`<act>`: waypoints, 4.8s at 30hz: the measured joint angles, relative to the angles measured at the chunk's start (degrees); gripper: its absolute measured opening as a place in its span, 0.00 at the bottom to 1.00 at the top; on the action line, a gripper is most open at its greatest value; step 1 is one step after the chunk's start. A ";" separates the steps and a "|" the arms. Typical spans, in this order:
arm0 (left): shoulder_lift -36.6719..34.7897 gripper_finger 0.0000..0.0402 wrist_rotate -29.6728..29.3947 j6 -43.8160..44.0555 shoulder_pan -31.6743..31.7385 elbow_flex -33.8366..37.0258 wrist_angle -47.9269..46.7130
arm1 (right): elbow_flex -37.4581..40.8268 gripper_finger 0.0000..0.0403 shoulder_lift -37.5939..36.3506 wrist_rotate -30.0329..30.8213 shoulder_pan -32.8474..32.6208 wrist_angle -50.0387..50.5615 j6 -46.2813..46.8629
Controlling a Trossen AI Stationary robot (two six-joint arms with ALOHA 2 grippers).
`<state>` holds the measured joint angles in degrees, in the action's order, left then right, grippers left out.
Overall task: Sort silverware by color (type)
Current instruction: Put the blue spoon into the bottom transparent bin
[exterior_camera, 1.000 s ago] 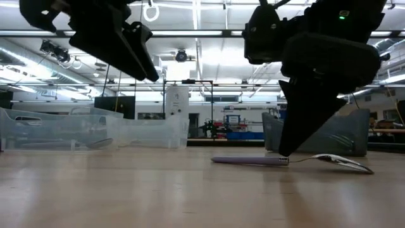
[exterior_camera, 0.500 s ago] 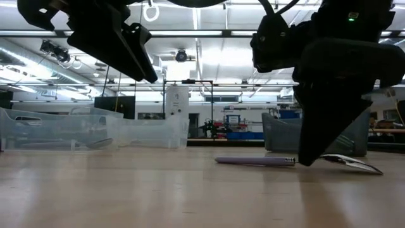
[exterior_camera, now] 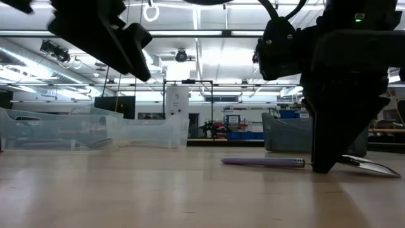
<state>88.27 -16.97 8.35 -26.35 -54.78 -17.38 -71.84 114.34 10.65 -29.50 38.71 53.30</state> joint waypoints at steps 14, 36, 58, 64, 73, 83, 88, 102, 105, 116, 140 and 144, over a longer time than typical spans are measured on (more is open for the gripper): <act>0.00 0.48 4.87 0.01 -1.53 0.00 1.79 | 0.29 0.04 0.26 2.18 -0.22 -1.74 -0.35; 5.30 0.48 -13.61 -13.58 -5.23 0.04 4.02 | -1.35 0.03 -1.22 5.11 0.11 -1.46 -3.11; 8.52 0.58 -26.97 -21.22 -7.05 0.02 2.61 | -0.86 0.03 -9.16 -2.49 8.16 -10.91 -15.33; 8.52 0.55 -28.21 -25.75 -6.95 0.02 2.73 | 0.97 0.01 -9.16 -9.69 11.03 -16.02 -17.32; 8.52 0.55 -31.71 -24.01 -6.95 0.02 1.39 | 5.81 0.01 -9.12 -15.44 14.42 -21.65 -17.31; 8.52 0.60 -29.04 -18.02 -6.19 -0.02 2.08 | 6.76 0.01 -9.14 -21.25 18.29 -22.19 -15.91; 9.06 0.62 -26.54 -19.82 -5.06 -0.04 3.68 | 6.74 0.01 -9.12 -24.06 19.94 -27.19 -14.37; 11.19 0.53 -22.28 -27.37 -1.69 -0.04 7.95 | 6.74 0.01 -9.12 -25.42 21.27 -31.93 -11.45; 12.49 0.47 -23.37 -28.99 -1.35 -0.04 8.08 | 6.74 0.01 -9.11 -25.42 21.47 -32.23 -11.13; 13.11 0.20 -25.97 -30.07 -1.02 -0.42 10.53 | 6.74 0.01 -9.11 -25.55 22.45 -32.65 -11.07; 12.68 0.15 -25.25 -26.77 -1.02 -0.42 7.86 | 6.63 0.40 -11.78 -28.63 24.02 -32.81 -14.75; 9.55 0.15 -25.11 -20.41 -0.91 -0.42 -0.68 | 6.63 0.42 -16.48 -24.42 24.11 -26.31 -18.16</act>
<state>97.82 -42.07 -12.06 -27.26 -55.20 -18.07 -65.21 97.86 -13.76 -5.39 12.39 35.14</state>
